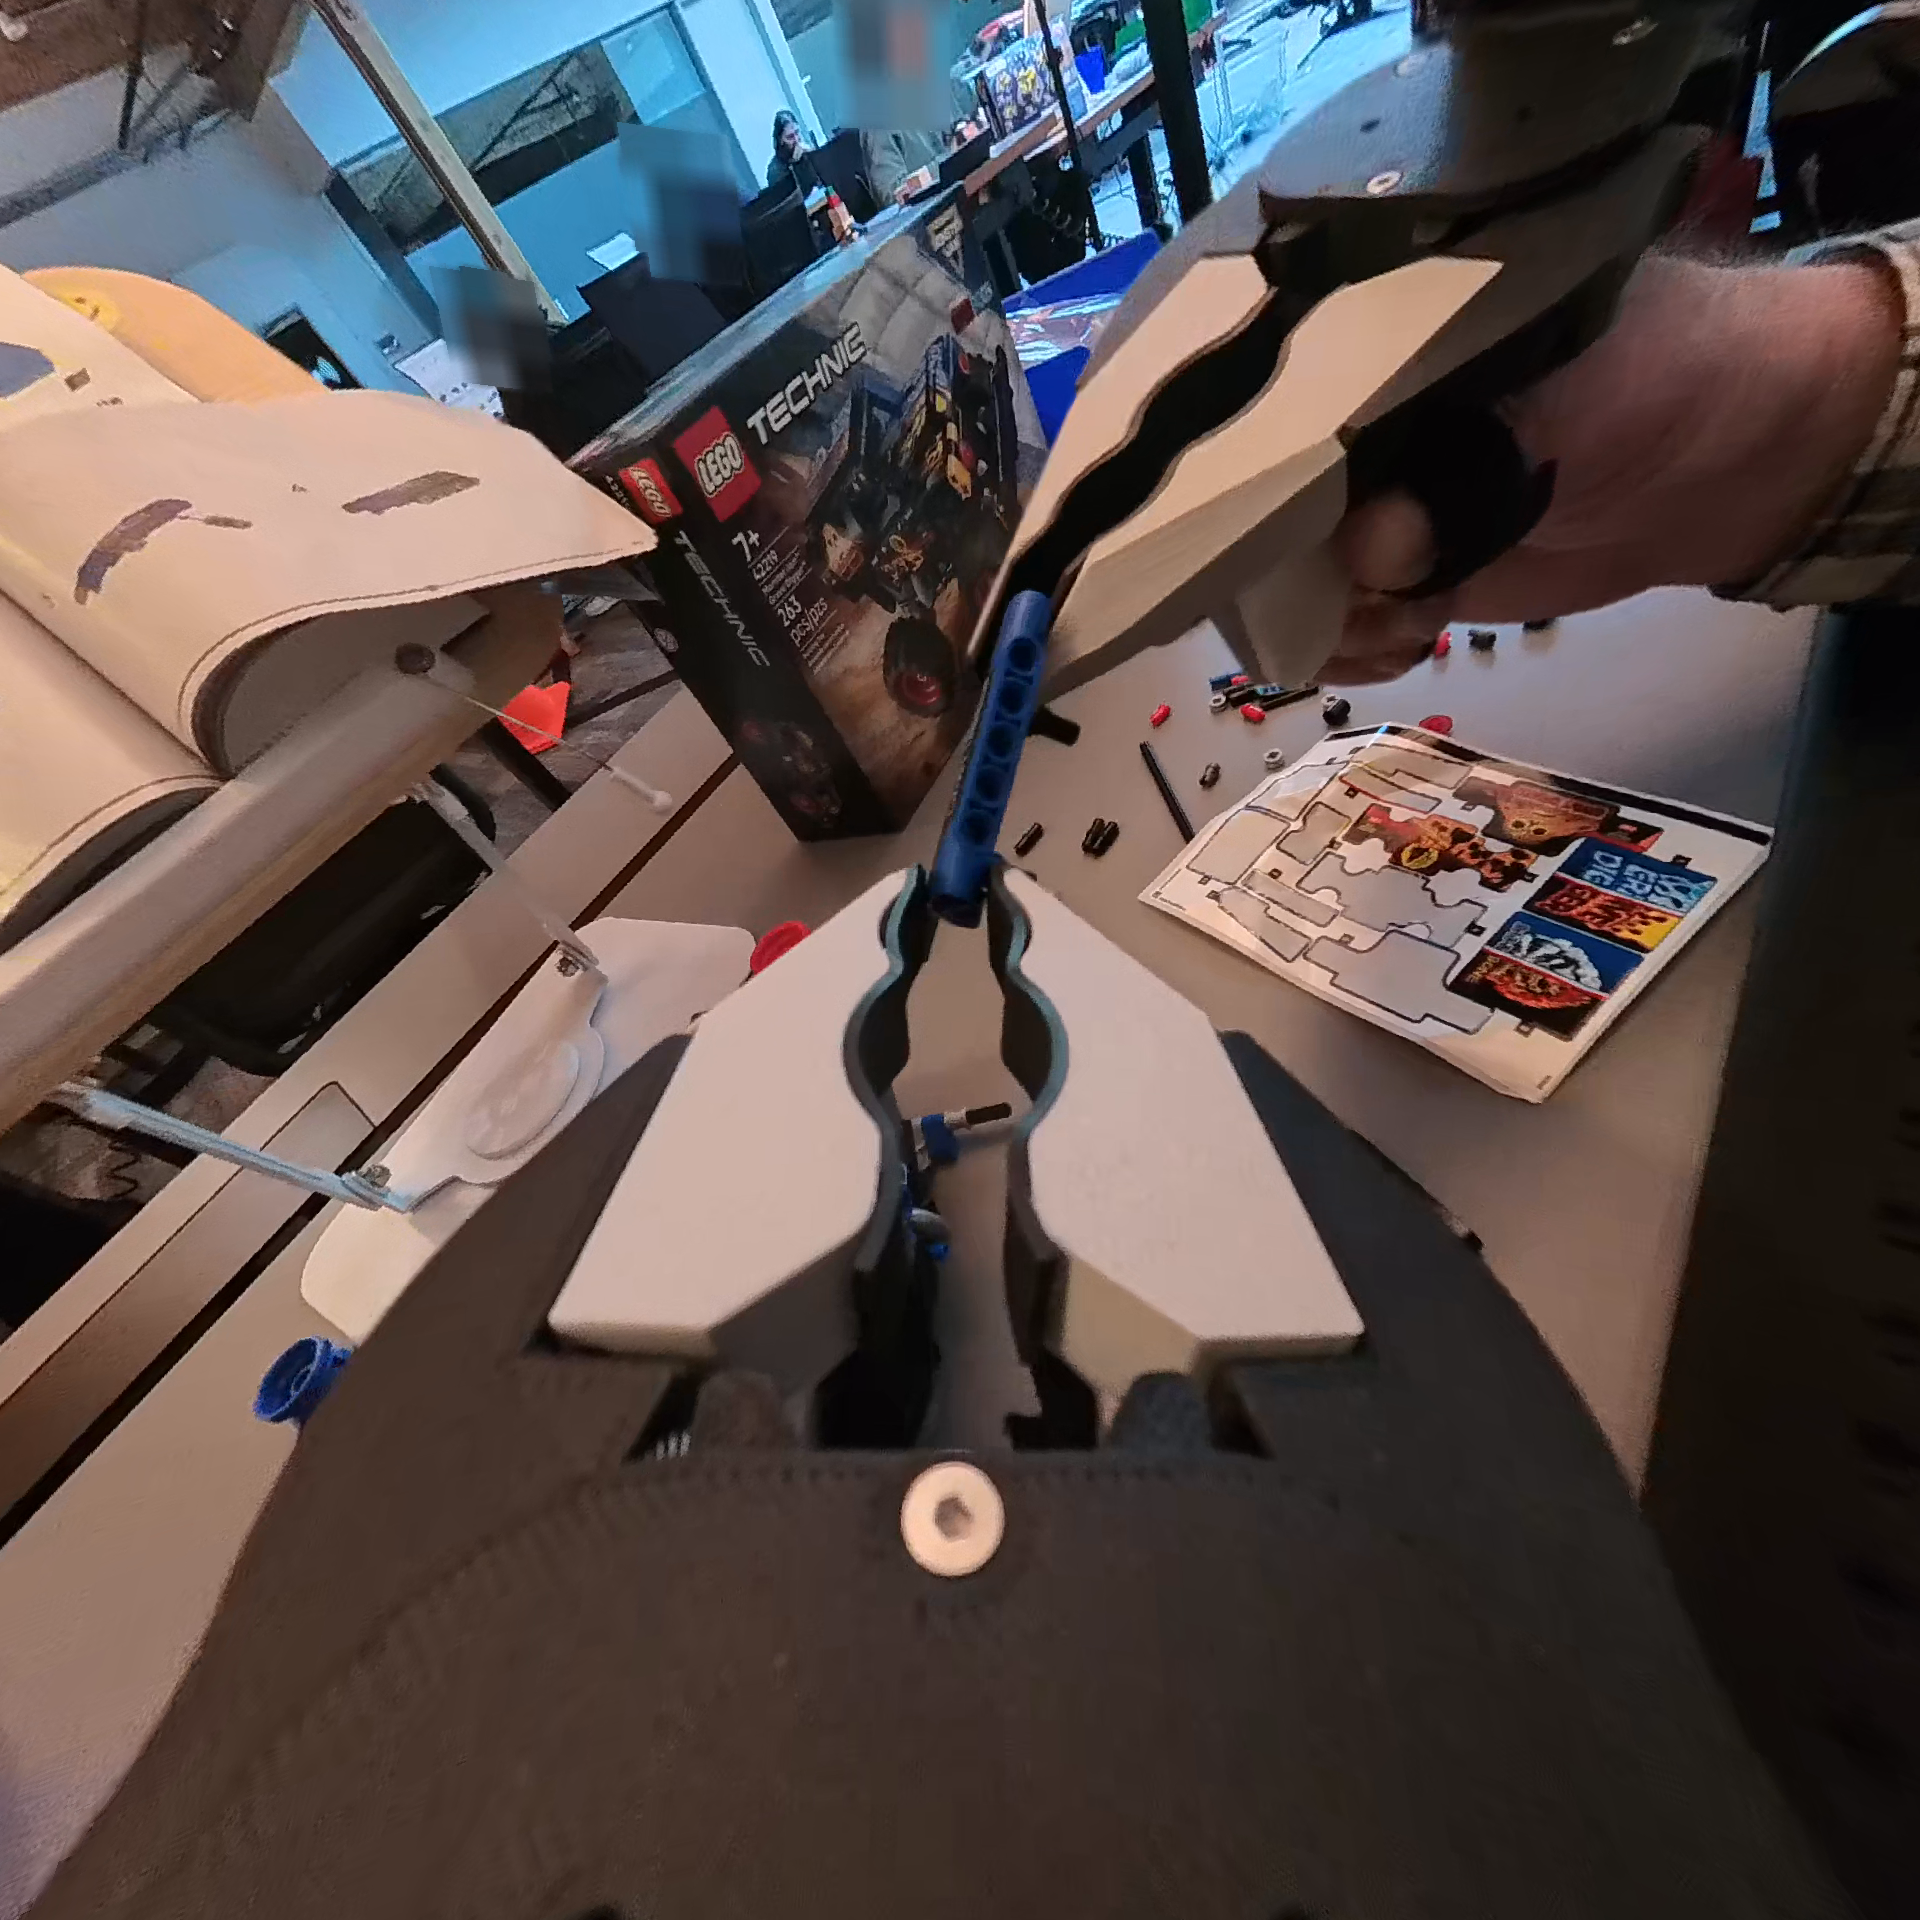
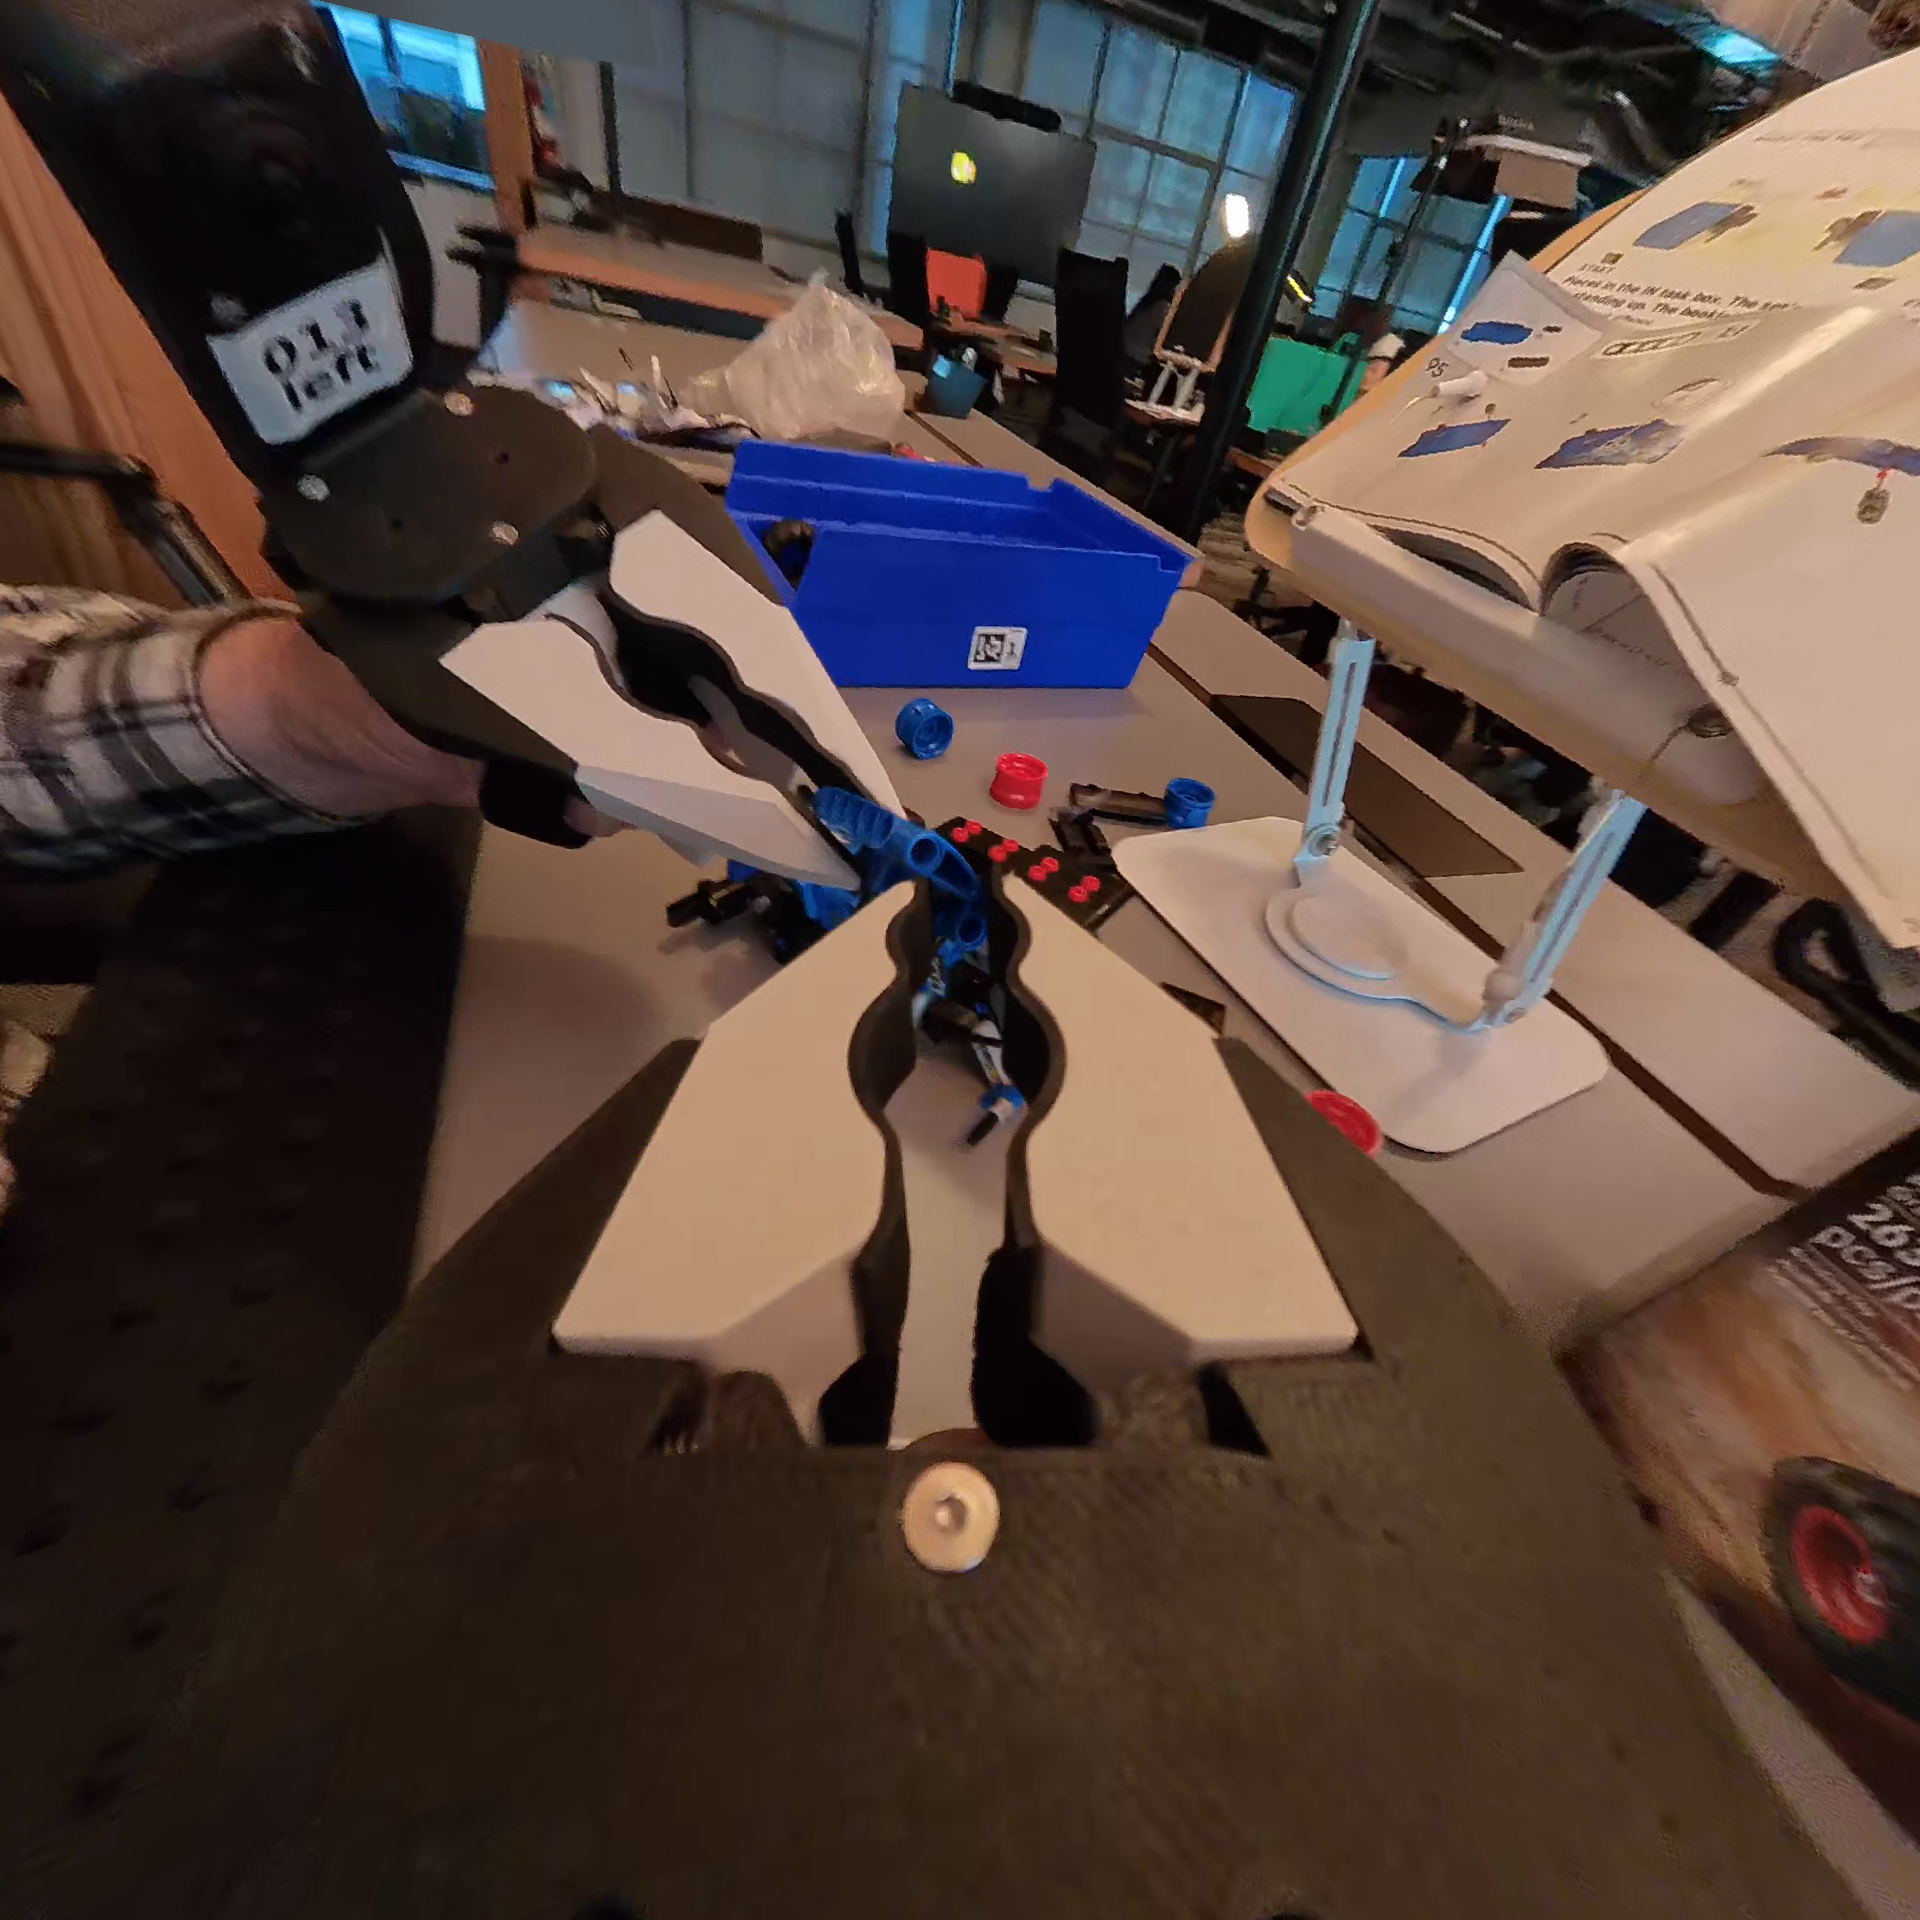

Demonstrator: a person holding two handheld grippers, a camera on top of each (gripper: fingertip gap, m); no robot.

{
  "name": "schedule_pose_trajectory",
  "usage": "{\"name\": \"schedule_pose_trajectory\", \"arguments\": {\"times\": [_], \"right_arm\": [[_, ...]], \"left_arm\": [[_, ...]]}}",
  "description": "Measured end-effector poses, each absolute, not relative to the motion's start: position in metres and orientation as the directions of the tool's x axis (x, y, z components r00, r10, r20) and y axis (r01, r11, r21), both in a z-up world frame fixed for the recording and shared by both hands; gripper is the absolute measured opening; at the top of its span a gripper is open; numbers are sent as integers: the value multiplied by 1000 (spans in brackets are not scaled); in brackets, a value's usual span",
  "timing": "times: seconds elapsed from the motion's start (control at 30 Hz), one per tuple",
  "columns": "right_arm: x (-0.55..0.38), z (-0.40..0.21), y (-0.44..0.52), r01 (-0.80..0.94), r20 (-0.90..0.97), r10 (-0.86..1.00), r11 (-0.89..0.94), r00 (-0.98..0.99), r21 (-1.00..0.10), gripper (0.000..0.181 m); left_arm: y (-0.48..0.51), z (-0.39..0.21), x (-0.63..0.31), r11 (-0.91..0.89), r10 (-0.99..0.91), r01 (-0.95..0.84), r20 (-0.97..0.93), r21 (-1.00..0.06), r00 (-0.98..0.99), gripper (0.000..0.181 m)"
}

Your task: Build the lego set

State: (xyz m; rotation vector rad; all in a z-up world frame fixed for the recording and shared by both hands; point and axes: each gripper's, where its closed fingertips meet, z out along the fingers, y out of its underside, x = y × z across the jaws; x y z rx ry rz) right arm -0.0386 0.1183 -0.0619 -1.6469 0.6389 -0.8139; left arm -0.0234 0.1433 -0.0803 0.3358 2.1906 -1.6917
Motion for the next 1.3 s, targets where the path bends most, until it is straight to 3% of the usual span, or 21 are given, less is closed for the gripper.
{"name": "schedule_pose_trajectory", "arguments": {"times": [0.77,0.93,1.17,1.3], "right_arm": [[-48,-41,124,-8,-50,-692,64,720,-998,5],[-44,-48,119,-6,16,-734,-27,679,-1000,8],[-40,-62,123,52,316,-753,-352,577,-934,13],[-39,-67,119,32,332,-751,-384,571,-923,10]], "left_arm": [[144,-68,-25,158,-23,314,-322,-936,-947,11],[143,-75,-22,207,-27,336,-349,-919,-937,8],[142,-85,-21,269,-22,379,-399,-885,-917,8],[141,-85,-21,268,-20,382,-401,-885,-916,8]]}}
